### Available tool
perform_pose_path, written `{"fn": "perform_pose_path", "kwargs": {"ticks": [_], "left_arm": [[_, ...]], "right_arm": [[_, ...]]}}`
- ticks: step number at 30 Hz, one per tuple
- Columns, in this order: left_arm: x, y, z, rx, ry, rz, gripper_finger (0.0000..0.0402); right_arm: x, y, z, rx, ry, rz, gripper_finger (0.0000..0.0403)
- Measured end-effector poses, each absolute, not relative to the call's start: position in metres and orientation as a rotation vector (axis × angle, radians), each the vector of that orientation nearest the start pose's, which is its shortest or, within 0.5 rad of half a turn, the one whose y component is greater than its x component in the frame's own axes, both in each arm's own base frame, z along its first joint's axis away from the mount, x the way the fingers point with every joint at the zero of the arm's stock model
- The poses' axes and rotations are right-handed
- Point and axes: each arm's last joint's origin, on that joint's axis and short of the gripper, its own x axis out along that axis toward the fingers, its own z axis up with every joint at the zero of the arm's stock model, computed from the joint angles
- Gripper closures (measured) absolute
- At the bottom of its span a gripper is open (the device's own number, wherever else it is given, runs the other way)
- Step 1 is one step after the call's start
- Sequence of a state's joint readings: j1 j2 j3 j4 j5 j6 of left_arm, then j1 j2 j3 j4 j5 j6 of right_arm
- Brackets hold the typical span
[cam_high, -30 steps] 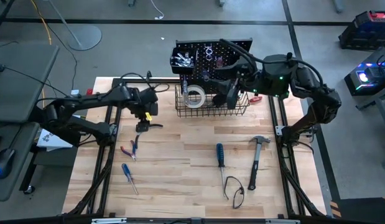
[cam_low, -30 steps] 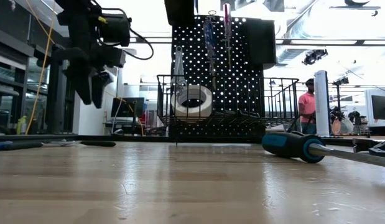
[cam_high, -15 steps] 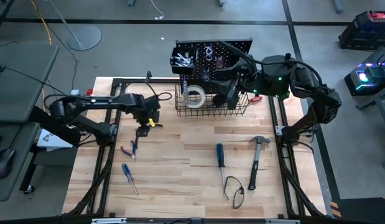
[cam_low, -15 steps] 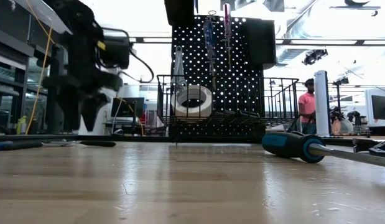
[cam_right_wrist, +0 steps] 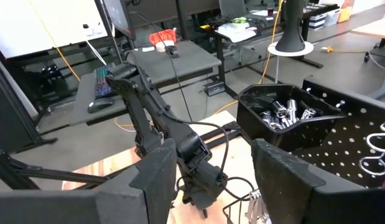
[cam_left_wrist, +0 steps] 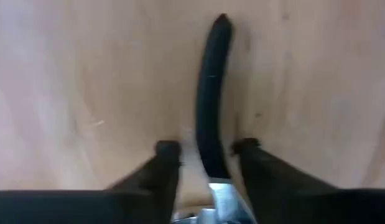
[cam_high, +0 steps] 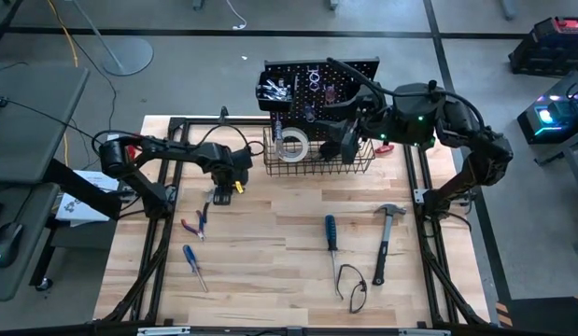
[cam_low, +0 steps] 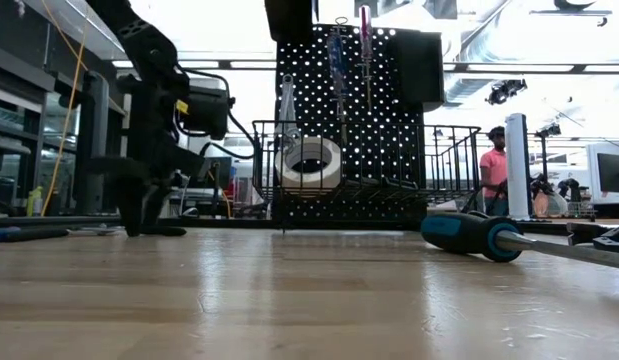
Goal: Hang tools onto peg board
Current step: Put the black plier in the right black bin on the pegboard
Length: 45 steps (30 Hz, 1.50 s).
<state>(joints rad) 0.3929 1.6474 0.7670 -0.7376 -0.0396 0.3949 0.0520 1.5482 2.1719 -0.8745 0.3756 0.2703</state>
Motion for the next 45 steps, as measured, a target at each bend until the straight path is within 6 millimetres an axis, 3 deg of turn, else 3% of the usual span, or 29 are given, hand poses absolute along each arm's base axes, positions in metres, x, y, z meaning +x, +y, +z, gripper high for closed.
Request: {"fn": "perform_pose_path", "kwargs": {"ticks": [3, 4, 7, 11, 23, 28, 32, 37, 41, 45], "left_arm": [[0.219, 0.089, 0.120, -0.016, 1.623, 0.012, 0.0359], [0.219, 0.089, 0.121, -0.025, 1.618, 0.021, 0.0375], [0.217, 0.088, 0.127, -0.029, 1.588, 0.043, 0.0378], [0.209, 0.086, 0.149, -0.047, 1.500, 0.075, 0.0383], [0.166, 0.065, 0.254, -0.336, 1.006, 0.144, 0.0396], [0.149, 0.057, 0.301, -0.343, 0.794, 0.177, 0.0398], [0.146, 0.056, 0.298, -0.228, 0.848, 0.169, 0.0399], [0.165, 0.063, 0.268, -0.146, 1.032, 0.153, 0.0394], [0.185, 0.071, 0.244, -0.176, 1.159, 0.132, 0.0354], [0.202, 0.078, 0.222, -0.220, 1.246, 0.123, 0.0287]], "right_arm": [[0.270, 0.004, 0.536, 0.211, 0.199, -0.349, 0.0206], [0.270, 0.006, 0.536, 0.210, 0.200, -0.345, 0.0206], [0.270, 0.006, 0.536, 0.204, 0.201, -0.341, 0.0206], [0.270, 0.007, 0.536, 0.195, 0.207, -0.337, 0.0206], [0.268, 0.007, 0.538, 0.173, 0.196, -0.329, 0.0206], [0.268, 0.007, 0.539, 0.152, 0.184, -0.322, 0.0206], [0.268, 0.006, 0.539, 0.152, 0.184, -0.325, 0.0206], [0.268, 0.005, 0.539, 0.154, 0.184, -0.327, 0.0206], [0.268, 0.006, 0.539, 0.177, 0.180, -0.329, 0.0206], [0.268, 0.006, 0.538, 0.192, 0.193, -0.329, 0.0206]]}}
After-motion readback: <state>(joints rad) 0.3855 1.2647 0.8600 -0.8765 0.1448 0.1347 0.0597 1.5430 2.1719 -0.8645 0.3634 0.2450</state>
